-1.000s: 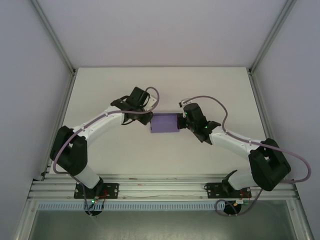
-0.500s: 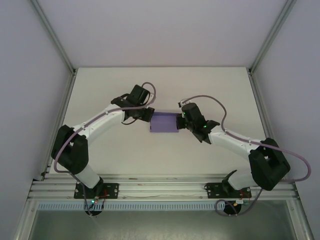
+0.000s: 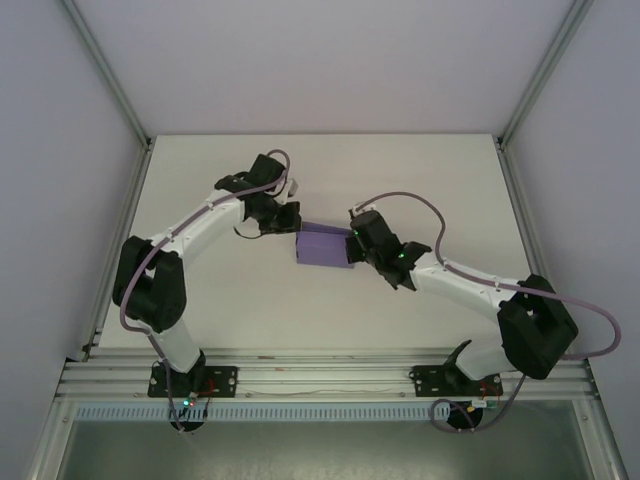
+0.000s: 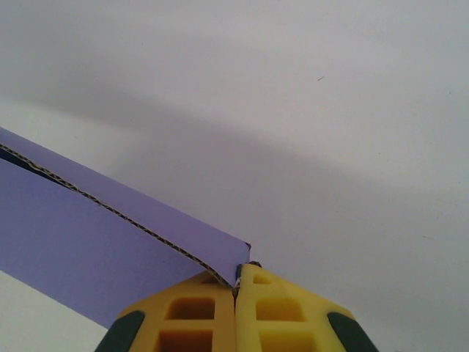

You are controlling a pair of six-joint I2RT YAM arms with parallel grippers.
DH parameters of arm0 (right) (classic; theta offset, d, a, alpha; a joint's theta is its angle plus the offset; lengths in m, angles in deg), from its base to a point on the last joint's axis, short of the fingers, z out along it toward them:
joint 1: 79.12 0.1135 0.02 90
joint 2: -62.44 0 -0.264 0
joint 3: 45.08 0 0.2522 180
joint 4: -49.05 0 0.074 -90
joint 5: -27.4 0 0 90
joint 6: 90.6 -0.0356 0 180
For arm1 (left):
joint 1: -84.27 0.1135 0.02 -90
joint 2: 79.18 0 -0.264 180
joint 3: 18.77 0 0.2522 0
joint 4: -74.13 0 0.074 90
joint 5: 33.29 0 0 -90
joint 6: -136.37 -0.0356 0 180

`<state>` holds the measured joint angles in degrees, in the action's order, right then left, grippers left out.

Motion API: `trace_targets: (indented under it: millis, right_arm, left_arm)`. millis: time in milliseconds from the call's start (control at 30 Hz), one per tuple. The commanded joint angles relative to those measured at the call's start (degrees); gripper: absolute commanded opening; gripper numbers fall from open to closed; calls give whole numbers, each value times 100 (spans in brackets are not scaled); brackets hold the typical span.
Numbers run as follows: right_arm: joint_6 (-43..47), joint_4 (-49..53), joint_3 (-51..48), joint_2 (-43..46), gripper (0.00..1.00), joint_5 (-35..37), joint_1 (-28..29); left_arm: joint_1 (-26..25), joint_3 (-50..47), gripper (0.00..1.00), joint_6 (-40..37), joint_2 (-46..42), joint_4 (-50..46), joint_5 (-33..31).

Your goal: Assemble paper box

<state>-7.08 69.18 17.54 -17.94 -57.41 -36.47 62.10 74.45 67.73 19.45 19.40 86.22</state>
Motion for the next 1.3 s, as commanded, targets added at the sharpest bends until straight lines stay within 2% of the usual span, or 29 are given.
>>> trace_targets:
  millis: [0,300,467,700,833,967,1067,1200,1267]
  right_arm:
    - [-77,456,-181,-82,0,-3,77]
    - [397,-674,-839,33,0,127,110]
    - [593,-1217,-1286,109,0,115,103]
    - [485,-1850,-1788,83,2,34,109]
    - [340,-1423,-1553,472,17,-236,103]
    - [49,-869,-1215,881,31,-42,103]
    - [-325,-473,-896,1037,48,-89,85]
    - [-623,-254,-590,1037,65,-176,57]
    - [-796,-134,-430,976,68,41,28]
  left_arm:
    - [-260,-80,0,-24,33,-372,-554]
    - [-767,-1081,0,-163,-376,513,-1854]
    - [-888,-1826,0,42,-543,1279,-1658]
    - [-1193,-2626,0,-98,-766,2001,-1912]
    - [-1202,-2664,0,-113,-791,2058,-1967]
    - [-1210,-2711,0,-173,-919,2186,-2015]
    - [-1219,-2702,0,-158,-967,2203,-2048]
    - [-1271,-2658,0,-136,-999,2226,-2078]
    - [-1288,-2609,0,-142,-996,2173,-2155]
